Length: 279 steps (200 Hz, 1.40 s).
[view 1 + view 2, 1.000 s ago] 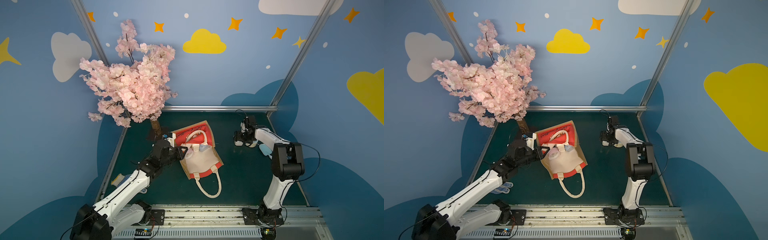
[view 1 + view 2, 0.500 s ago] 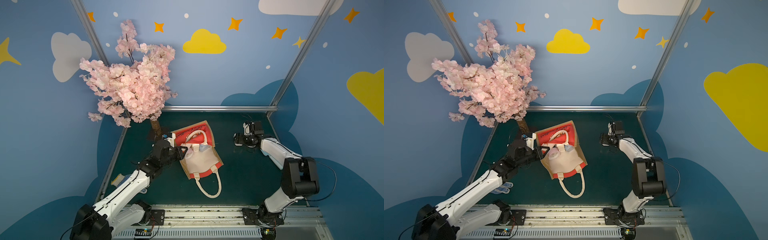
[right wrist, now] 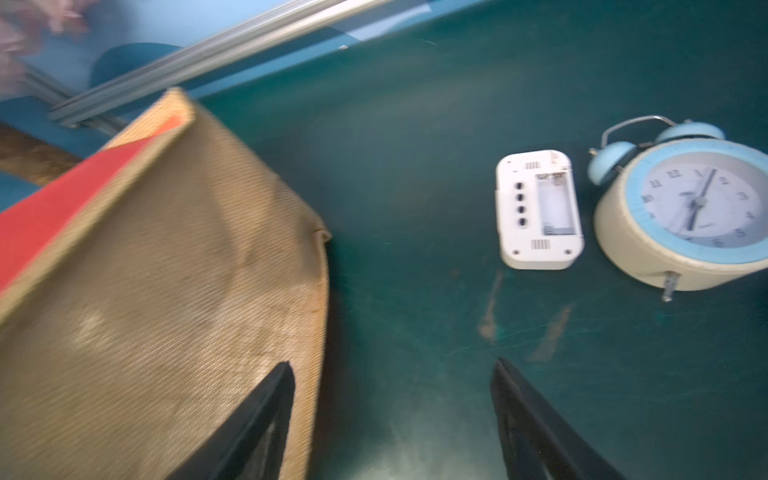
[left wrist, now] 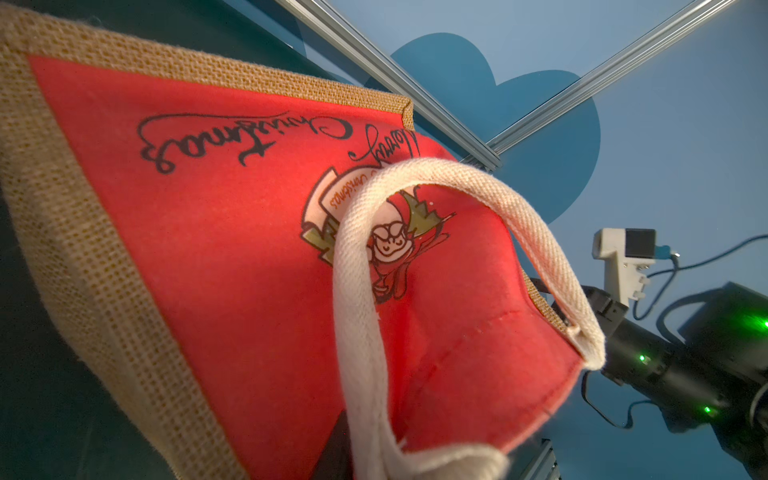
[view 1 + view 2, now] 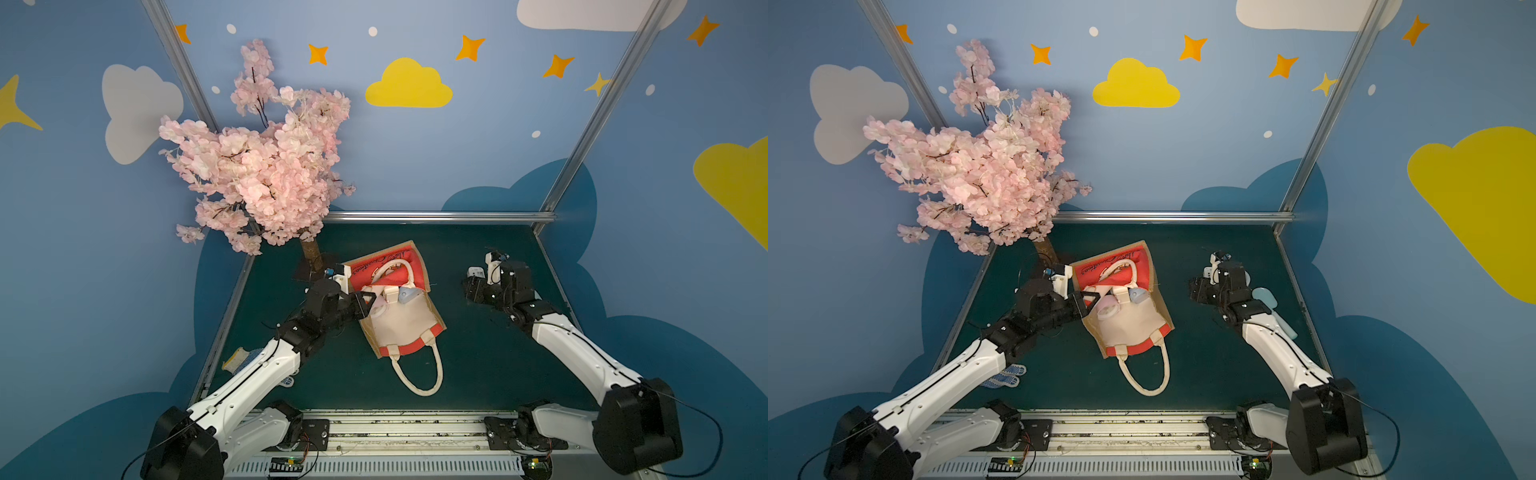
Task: Take the alarm clock out of the canvas bag
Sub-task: Pick up the alarm from the canvas bag.
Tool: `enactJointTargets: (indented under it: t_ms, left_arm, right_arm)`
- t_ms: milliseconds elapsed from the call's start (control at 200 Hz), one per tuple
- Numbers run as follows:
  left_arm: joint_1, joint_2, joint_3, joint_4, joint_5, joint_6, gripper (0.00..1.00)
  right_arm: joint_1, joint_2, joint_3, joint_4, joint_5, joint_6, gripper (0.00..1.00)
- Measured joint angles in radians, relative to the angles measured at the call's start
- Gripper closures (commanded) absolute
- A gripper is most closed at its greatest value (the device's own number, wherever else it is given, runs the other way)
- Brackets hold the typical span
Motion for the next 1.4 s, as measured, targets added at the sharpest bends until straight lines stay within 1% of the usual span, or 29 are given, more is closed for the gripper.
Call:
enactJointTargets:
  t_ms: [295,496,606,806,926,1066,1251,1352,1397]
  left_arm:
    - [0.000,0.019,0.009,0.009,0.001,-0.006,0.79]
    - [0.000,0.052,0.047,0.008,0.000,-0.010,0.79]
    - [0.000,0.075,0.076,0.002,0.000,-0.011,0.79]
    - [0.000,0.095,0.098,0.002,0.003,-0.018,0.79]
    - [0.000,0.097,0.098,0.001,0.005,-0.021,0.79]
    - [0.000,0.103,0.100,0.002,0.011,-0.023,0.79]
    - [0.000,0.108,0.103,0.002,0.017,-0.024,0.79]
    - [0.000,0.108,0.104,0.002,0.017,-0.024,0.79]
    - [0.000,0.108,0.104,0.002,0.018,-0.024,0.79]
  right_arm:
    - [0.150,-0.237,-0.147,-0.014,0.159,0.084,0.30]
    - [0.313,-0.371,-0.237,-0.017,0.286,0.128,0.32]
    - [0.410,-0.401,-0.266,-0.017,0.355,0.139,0.32]
    - [0.595,-0.379,-0.267,-0.007,0.469,0.144,0.37]
    - [0.706,-0.355,-0.267,0.021,0.544,0.140,0.38]
    - [0.785,-0.293,-0.258,0.060,0.595,0.139,0.38]
    - [0.902,-0.140,-0.211,0.131,0.671,0.119,0.38]
    - [0.932,-0.077,-0.190,0.182,0.678,0.112,0.38]
    - [0.932,-0.051,-0.179,0.200,0.679,0.113,0.36]
